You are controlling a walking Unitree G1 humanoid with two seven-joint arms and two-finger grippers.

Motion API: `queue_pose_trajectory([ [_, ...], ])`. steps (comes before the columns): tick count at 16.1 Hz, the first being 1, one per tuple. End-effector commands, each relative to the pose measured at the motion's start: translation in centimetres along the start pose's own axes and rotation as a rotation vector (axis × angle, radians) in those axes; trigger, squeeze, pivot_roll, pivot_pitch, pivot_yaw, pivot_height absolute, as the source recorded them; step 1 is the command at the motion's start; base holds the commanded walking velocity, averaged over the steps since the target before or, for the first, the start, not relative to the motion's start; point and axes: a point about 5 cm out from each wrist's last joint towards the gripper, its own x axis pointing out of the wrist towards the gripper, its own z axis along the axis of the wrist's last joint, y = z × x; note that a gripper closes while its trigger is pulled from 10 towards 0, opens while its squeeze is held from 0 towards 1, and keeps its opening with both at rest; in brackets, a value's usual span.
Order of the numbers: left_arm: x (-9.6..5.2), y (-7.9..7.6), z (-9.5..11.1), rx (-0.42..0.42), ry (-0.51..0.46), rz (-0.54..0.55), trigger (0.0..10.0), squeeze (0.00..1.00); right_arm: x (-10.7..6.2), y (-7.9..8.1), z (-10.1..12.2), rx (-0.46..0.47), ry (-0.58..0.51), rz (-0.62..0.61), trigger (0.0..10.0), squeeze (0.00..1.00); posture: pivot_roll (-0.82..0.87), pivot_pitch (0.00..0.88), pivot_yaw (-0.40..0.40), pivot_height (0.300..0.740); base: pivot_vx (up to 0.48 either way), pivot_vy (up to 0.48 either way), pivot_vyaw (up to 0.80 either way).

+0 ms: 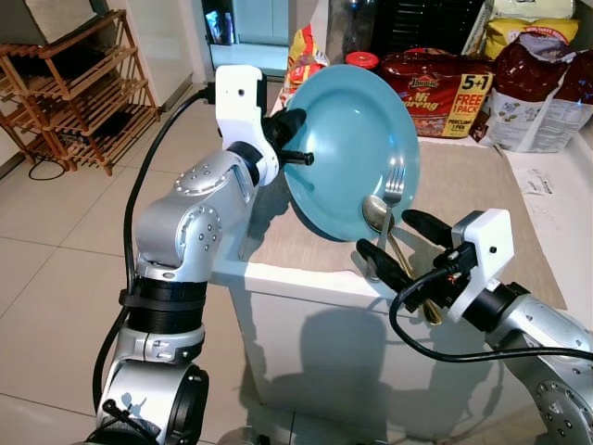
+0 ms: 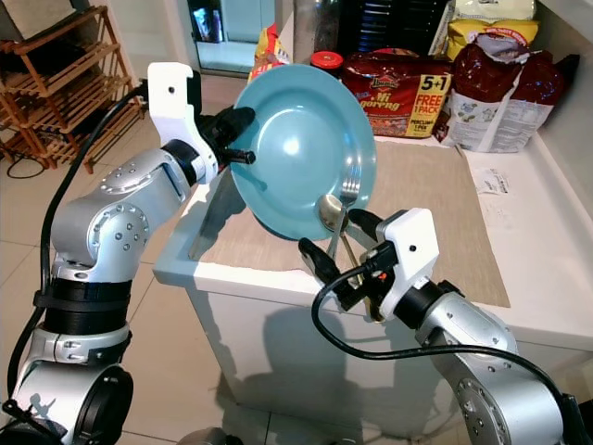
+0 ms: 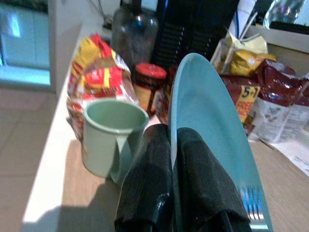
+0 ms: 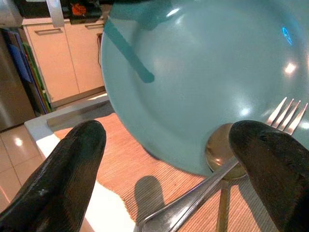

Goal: Setting the table

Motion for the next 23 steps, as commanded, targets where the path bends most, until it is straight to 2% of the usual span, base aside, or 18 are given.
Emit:
queue_pose_trajectory([
  [1, 0.0, 0.2, 1.3, 0.064, -0.049, 0.021, 0.0, 0.0, 0.1, -0.1, 0.1, -0.011, -0.008, -0.005, 10.0, 0.0, 0.01, 0.0, 0.041, 0.74, 0.0, 0.0, 0.0],
  [2, -0.1, 0.1, 2.0, 0.07, -0.093, 0.013, 0.0, 0.0, 0.1, -0.1, 0.1, -0.012, -0.009, -0.007, 10.0, 0.0, 0.01, 0.0, 0.041, 0.74, 0.0, 0.0, 0.0],
  [8, -0.1, 0.1, 3.3, 0.111, -0.205, 0.038, 0.0, 0.0, 0.1, -0.1, 0.1, -0.018, -0.008, -0.01, 10.0, 0.0, 0.01, 0.0, 0.045, 0.74, 0.0, 0.0, 0.0],
  [10, -0.1, 0.0, 4.3, 0.097, -0.277, 0.045, 0.0, 0.0, 0.1, -0.2, 0.2, -0.02, -0.011, -0.014, 10.0, 0.0, 0.01, 0.0, 0.044, 0.74, 0.0, 0.0, 0.0],
  [13, -0.4, -1.1, 5.3, 0.003, -0.348, -0.061, 0.0, 0.0, 0.3, -0.4, 0.4, -0.021, -0.031, -0.024, 10.0, 0.0, 0.01, 0.0, 0.045, 0.74, 0.0, 0.0, 0.0],
  [15, -0.7, -0.8, 5.7, -0.016, -0.375, -0.049, 0.0, 0.0, 0.4, -0.6, 0.9, -0.011, -0.069, -0.037, 10.0, 0.0, 0.01, 0.0, 0.049, 0.74, 0.0, 0.0, 0.0],
  [17, -1.5, 0.9, 6.2, -0.066, -0.407, 0.009, 0.0, 0.0, 0.4, -0.7, 1.6, 0.005, -0.114, -0.056, 10.0, 0.0, 0.0, 0.0, 0.056, 0.74, 0.0, 0.0, 0.0],
  [18, -3.1, 2.3, 6.8, -0.119, -0.444, 0.009, 0.0, 0.0, 0.5, -0.9, 2.4, 0.032, -0.18, -0.099, 10.0, 0.0, 0.01, 0.0, 0.053, 0.74, 0.0, 0.0, 0.0],
  [20, -5.3, 2.6, 7.8, -0.153, -0.492, -0.086, 0.0, 0.0, 0.6, -1.4, 3.7, 0.096, -0.29, -0.181, 10.0, 0.0, 0.03, 0.0, 0.038, 0.74, 0.0, 0.0, 0.0],
  [21, -5.8, 2.7, 7.9, -0.148, -0.505, -0.083, 0.0, 0.0, 0.7, -1.5, 4.1, 0.112, -0.311, -0.209, 10.0, 0.0, 0.04, 0.0, 0.035, 0.74, 0.0, 0.0, 0.0],
  [22, -7.0, 3.1, 7.7, -0.136, -0.513, -0.049, 0.1, 0.0, 0.7, -1.8, 4.7, 0.155, -0.364, -0.27, 10.0, 0.0, 0.05, 0.002, 0.019, 0.74, 0.0, 0.0, 0.0],
  [23, -7.8, 3.2, 7.2, -0.112, -0.493, -0.029, 3.3, 0.0, 0.8, -1.8, 5.2, 0.179, -0.387, -0.309, 10.0, 0.0, 0.05, 0.012, 0.01, 0.74, 0.0, 0.0, 0.0],
])
